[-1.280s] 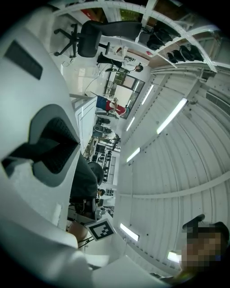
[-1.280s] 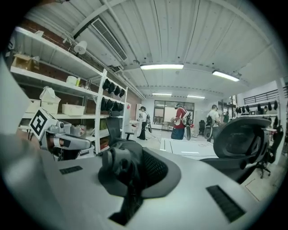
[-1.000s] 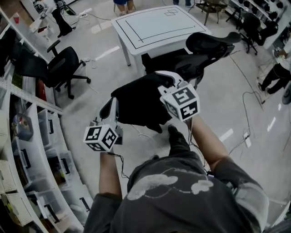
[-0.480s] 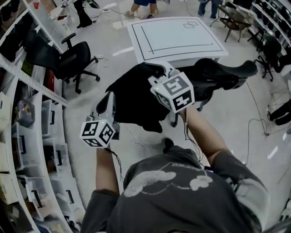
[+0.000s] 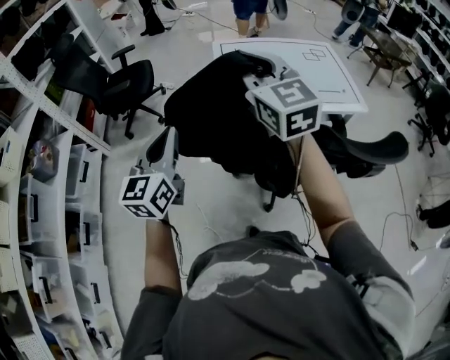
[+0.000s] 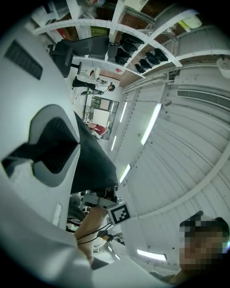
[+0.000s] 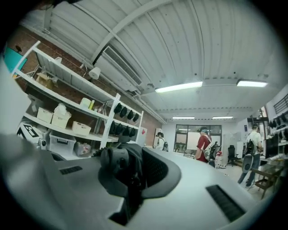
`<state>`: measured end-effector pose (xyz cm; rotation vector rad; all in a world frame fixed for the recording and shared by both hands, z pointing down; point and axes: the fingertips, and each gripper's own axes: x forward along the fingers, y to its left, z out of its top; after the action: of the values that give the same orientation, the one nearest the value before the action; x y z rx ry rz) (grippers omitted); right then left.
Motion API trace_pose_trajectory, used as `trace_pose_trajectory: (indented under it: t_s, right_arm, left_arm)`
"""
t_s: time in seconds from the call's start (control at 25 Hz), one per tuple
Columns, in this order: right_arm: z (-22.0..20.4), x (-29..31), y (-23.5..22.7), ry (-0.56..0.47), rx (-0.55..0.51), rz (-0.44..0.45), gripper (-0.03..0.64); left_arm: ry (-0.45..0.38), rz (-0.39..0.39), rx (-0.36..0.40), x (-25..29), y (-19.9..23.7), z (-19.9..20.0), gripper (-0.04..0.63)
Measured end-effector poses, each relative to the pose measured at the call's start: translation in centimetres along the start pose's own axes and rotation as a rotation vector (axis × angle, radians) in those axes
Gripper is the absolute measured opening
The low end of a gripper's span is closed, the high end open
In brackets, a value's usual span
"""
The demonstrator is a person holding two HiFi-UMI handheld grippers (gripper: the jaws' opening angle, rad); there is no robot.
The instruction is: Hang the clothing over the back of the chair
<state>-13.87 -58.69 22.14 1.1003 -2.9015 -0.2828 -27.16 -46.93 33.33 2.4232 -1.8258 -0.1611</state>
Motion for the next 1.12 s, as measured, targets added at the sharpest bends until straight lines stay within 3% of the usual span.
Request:
trace_pose_trajectory:
  t_s: [0.32,0.68,0.92,1.12]
  right_arm:
    - [4.3,-2.1,-6.5,-0.097,-0.033,-0.111,-0.006]
    - [2.4,-4.8,-8.0,-0.044,-0.072,-0.181,-0.006]
    - [1.8,-7.9,-10.4,0.024,-0.079,-0.298,-0.006]
    - [1.8,-10.3,-12.0,0.051,-0.086,-0.380,-0.006]
  left_arm:
    - [-0.022,-0.013,0.010,5.0,-3.0,-0.2,0.002]
    - [0.003,-0.111,-0.025,7.2,-5.3,-2.2,0.002]
    - [0.012,-0.208,-0.073,8.7,-6.6,-2.0,0.002]
    - [0.013,-0.272,-0.061,9.4,-8.7,-0.7,0.002]
